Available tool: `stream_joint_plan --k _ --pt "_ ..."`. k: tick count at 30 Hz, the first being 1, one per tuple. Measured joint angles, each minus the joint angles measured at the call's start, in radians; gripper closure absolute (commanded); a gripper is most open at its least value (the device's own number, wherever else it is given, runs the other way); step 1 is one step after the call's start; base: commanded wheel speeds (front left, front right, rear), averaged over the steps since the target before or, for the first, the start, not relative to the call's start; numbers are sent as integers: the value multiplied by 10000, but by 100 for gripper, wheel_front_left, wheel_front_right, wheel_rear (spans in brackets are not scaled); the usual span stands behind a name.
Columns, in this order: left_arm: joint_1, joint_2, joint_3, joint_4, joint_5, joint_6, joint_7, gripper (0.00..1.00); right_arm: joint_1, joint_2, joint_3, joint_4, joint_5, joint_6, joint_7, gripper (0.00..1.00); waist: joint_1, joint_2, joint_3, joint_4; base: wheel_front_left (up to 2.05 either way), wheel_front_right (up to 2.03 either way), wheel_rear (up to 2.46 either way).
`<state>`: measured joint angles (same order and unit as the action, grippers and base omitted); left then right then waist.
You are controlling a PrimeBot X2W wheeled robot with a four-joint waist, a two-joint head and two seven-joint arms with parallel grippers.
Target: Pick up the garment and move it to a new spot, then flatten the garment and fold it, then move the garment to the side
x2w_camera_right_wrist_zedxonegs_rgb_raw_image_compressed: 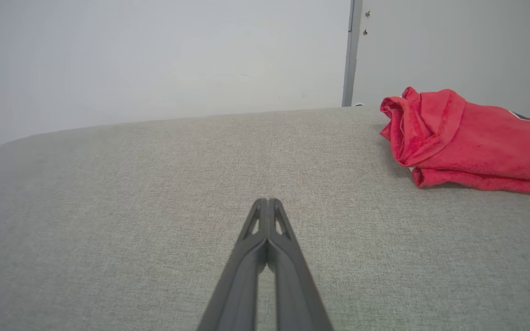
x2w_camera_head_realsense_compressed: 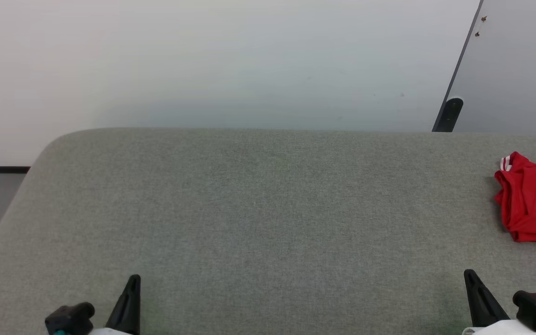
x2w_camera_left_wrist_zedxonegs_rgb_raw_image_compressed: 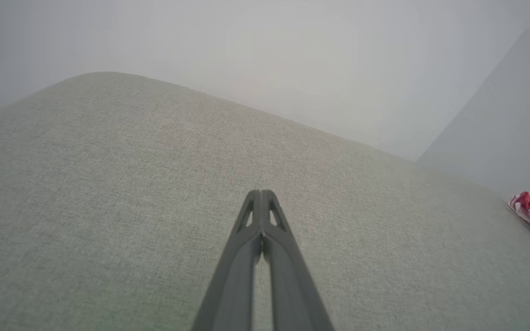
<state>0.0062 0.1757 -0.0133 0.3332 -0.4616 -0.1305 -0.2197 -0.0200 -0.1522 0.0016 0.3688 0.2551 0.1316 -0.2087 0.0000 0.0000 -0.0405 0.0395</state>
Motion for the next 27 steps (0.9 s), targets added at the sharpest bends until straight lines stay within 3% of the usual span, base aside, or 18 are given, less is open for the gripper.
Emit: stream_joint_plan --k 27 --pt "-315 -428 420 -295 -3877 0 1116 100 -170 337 -347 -439 4560 -2 1051 100 0 0 100 -91 0 0 0"
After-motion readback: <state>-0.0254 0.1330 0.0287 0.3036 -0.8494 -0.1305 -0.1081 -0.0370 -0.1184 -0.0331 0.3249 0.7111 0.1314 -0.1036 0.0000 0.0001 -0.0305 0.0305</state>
